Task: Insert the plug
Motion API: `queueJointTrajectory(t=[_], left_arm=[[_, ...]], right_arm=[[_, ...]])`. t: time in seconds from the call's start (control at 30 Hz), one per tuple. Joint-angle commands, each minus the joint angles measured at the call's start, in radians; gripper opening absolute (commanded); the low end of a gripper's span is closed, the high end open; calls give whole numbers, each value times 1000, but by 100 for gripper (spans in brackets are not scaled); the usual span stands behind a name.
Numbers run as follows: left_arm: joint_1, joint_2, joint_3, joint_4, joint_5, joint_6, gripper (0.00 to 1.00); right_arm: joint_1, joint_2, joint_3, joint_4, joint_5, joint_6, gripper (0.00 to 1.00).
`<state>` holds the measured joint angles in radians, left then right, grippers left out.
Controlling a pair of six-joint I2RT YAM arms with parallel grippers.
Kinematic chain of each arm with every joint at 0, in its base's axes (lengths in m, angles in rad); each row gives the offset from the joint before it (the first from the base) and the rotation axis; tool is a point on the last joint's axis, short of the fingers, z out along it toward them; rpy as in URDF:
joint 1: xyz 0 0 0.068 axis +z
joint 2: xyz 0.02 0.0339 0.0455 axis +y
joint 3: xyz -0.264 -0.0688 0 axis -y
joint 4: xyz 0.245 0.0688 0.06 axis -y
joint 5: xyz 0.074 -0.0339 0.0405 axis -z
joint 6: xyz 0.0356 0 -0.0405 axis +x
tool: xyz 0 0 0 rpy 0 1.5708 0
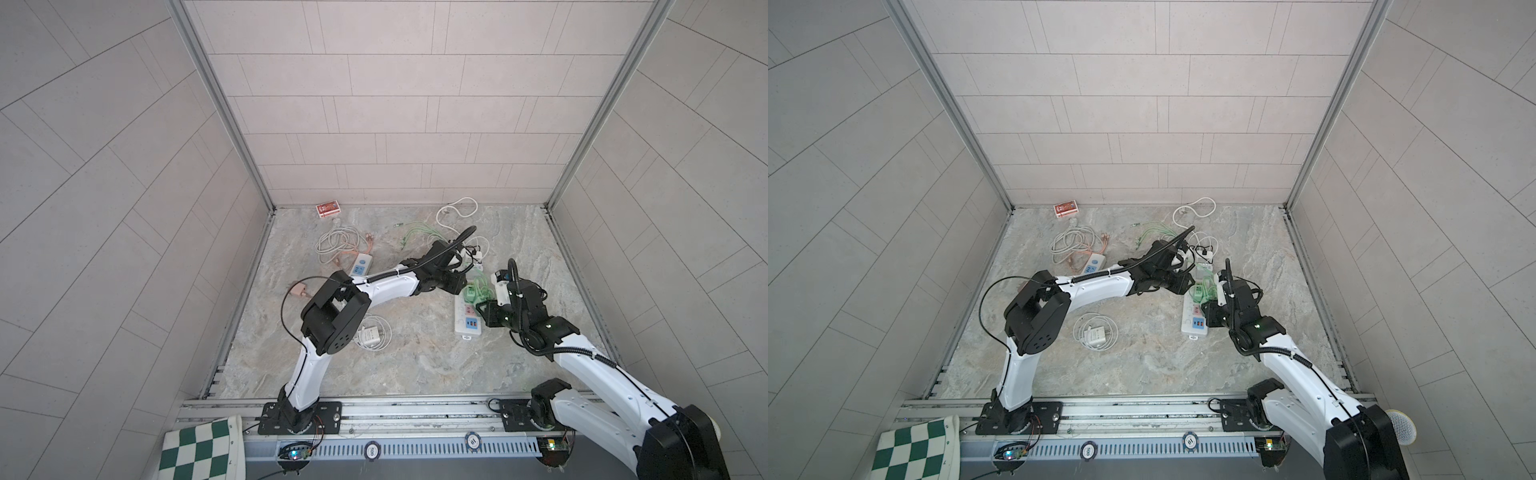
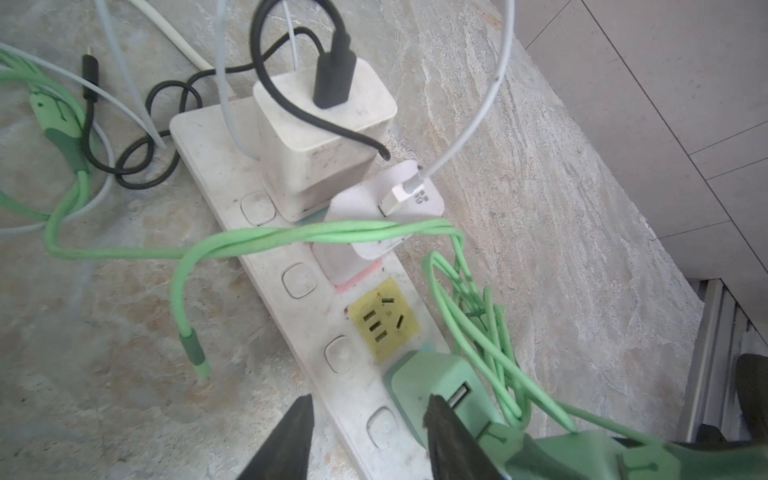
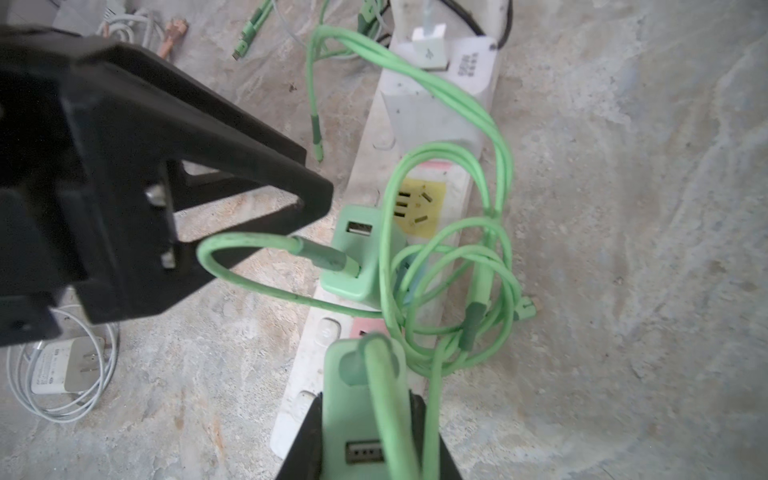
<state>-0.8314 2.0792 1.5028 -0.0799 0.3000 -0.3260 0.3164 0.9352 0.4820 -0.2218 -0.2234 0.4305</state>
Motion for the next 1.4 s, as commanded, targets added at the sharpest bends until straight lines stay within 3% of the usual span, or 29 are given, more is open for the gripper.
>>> queueJointTrajectory(t=[0.0, 0.6, 1.1, 1.37], left_arm=[[6, -39, -2, -6, 12, -14, 51], [6, -30, 5, -10, 23, -36, 51], [6, -34, -2, -15, 25, -33, 51], [7, -37, -7, -10, 25, -31, 51]], right_arm=[[20, 2, -21, 92, -4, 2, 0], [104, 71, -86, 232, 185, 1, 0], [104, 96, -91, 301, 217, 23, 0], [119, 24, -89, 264, 247, 38, 0]])
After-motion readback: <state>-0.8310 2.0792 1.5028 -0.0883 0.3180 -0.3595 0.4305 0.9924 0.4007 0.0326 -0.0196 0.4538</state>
